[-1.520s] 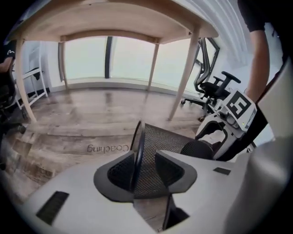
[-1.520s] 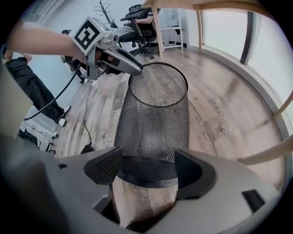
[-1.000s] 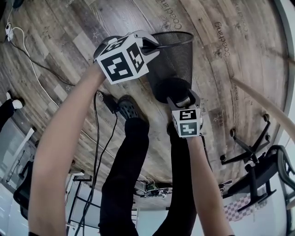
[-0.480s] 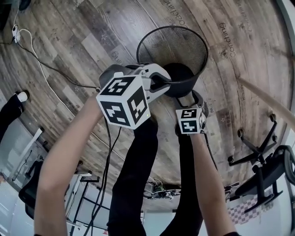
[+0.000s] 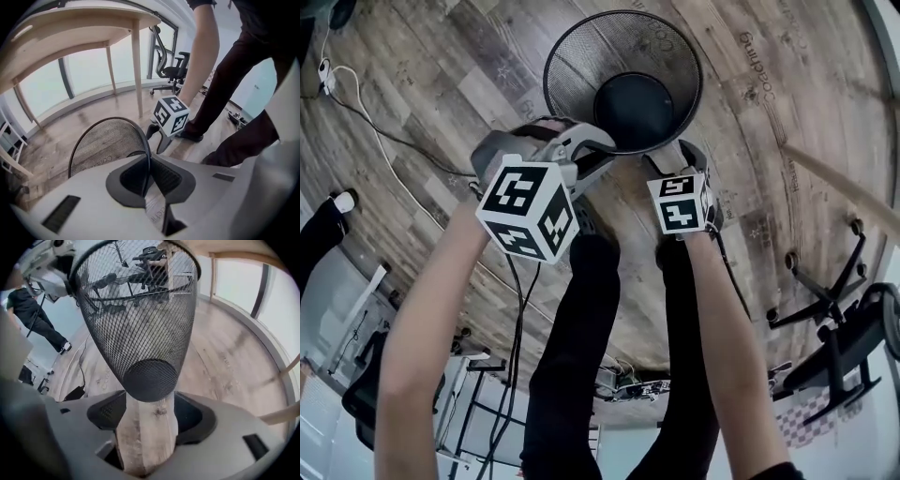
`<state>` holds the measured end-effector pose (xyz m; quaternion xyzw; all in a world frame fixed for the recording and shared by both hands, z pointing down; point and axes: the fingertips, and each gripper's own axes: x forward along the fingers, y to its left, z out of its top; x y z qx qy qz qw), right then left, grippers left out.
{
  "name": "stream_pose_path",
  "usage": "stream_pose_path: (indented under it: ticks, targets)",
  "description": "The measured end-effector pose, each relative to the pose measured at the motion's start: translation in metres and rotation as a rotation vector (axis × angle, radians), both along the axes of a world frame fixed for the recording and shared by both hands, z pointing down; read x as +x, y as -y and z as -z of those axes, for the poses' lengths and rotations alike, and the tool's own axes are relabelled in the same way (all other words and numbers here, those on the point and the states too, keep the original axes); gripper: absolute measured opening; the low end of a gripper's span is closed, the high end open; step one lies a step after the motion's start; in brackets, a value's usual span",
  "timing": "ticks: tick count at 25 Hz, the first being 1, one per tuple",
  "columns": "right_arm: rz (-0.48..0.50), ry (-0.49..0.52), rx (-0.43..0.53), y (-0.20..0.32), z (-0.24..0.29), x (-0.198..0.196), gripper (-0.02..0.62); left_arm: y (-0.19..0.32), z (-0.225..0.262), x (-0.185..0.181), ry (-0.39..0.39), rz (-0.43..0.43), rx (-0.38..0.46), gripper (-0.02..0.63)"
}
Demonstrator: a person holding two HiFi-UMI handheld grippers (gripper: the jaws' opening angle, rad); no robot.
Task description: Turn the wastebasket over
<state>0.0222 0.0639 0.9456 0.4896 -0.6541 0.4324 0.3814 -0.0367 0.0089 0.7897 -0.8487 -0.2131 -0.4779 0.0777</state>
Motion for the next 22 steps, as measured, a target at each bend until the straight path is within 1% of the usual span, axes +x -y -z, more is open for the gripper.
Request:
stream_pose_path:
  ticks: [2,4,6,8,10,13,15,18,20,22]
  targets:
    - [-0.025,0.003,-0.002,-0.013,0.016,0.015,0.319,-0.012,-0.005,0.005,0.012,0.005,-0.018,0.041]
    - [-0.053,0.007,-0.003,-0.028,0.032,0.032,0.307,-0.027,-0.01,0.009,0.027,0.029,-0.053,0.041]
    - [-0.066,0.004,0.002,-0.042,0.048,0.046,0.292,-0.041,-0.017,0.01,0.045,0.042,-0.068,0.041]
    - [-0.072,-0.001,0.01,-0.053,0.065,0.059,0.273,-0.058,-0.025,0.011,0.067,0.036,-0.059,0.043]
    - [-0.074,-0.007,0.019,-0.06,0.079,0.071,0.254,-0.075,-0.035,0.009,0.096,0.012,-0.043,0.043]
    - [-0.085,-0.005,0.033,-0.064,0.093,0.077,0.229,-0.095,-0.049,0.0,0.147,-0.038,-0.015,0.044]
    - [-0.089,-0.001,0.041,-0.066,0.1,0.079,0.215,-0.104,-0.056,-0.003,0.163,-0.047,0.004,0.044]
    - [-0.078,0.008,0.052,-0.065,0.107,0.077,0.207,-0.11,-0.062,-0.006,0.167,-0.018,0.016,0.046]
    - [-0.068,0.016,0.057,-0.062,0.115,0.075,0.206,-0.107,-0.062,-0.007,0.169,0.023,0.02,0.049]
    - [-0.06,0.021,0.064,-0.057,0.127,0.074,0.206,-0.099,-0.054,-0.007,0.175,0.073,0.028,0.073]
